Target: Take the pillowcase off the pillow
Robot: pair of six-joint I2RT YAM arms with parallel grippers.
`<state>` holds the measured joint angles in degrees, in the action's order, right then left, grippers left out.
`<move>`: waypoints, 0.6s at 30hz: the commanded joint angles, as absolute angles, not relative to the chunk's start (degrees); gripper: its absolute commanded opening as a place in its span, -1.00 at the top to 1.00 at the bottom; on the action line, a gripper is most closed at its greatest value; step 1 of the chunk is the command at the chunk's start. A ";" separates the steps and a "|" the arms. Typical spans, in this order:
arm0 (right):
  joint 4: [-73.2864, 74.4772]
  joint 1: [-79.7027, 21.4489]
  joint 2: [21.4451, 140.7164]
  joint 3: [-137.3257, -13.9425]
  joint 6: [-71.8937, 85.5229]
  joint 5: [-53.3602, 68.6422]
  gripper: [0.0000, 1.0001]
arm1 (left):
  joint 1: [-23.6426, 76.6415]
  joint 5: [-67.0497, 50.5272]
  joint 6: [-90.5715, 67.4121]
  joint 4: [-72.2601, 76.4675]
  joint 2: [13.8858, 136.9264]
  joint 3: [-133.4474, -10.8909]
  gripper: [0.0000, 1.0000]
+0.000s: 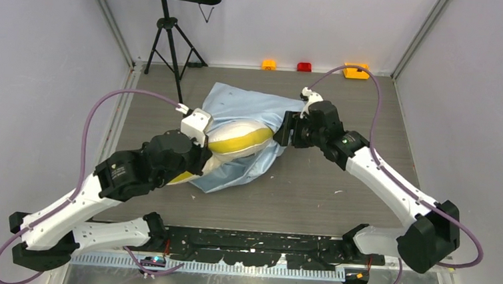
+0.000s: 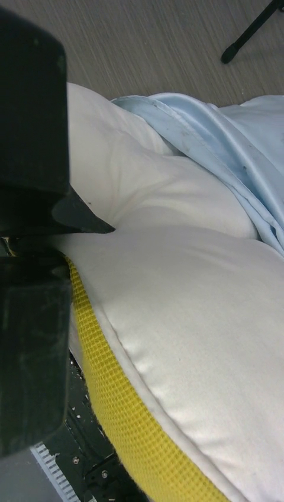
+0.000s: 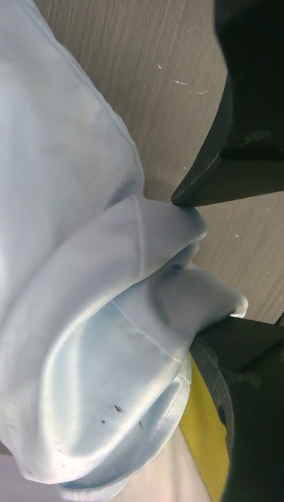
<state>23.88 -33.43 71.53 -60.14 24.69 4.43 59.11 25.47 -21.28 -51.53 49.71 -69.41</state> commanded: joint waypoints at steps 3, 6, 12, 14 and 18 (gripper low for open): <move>13.12 -24.29 77.13 -59.79 28.44 9.49 -0.10 | 58.97 28.71 -23.34 -48.15 45.17 -74.74 1.00; 10.41 -18.99 79.53 -58.65 30.38 11.30 0.07 | 58.93 30.51 -23.66 -49.40 42.91 -75.31 1.00; 13.96 -13.64 88.42 -61.85 31.12 6.18 0.20 | 58.96 33.60 -24.63 -48.94 36.93 -75.27 1.00; 14.16 -12.66 89.66 -61.95 31.99 5.39 0.27 | 59.03 33.92 -24.86 -48.72 35.58 -75.02 1.00; 13.16 -12.39 87.85 -60.77 31.78 6.95 0.23 | 59.06 32.81 -25.26 -49.89 36.96 -74.91 1.00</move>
<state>14.50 -14.44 89.97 -60.10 31.83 11.68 59.16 28.99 -22.94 -55.05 37.69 -71.07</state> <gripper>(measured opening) 0.367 0.089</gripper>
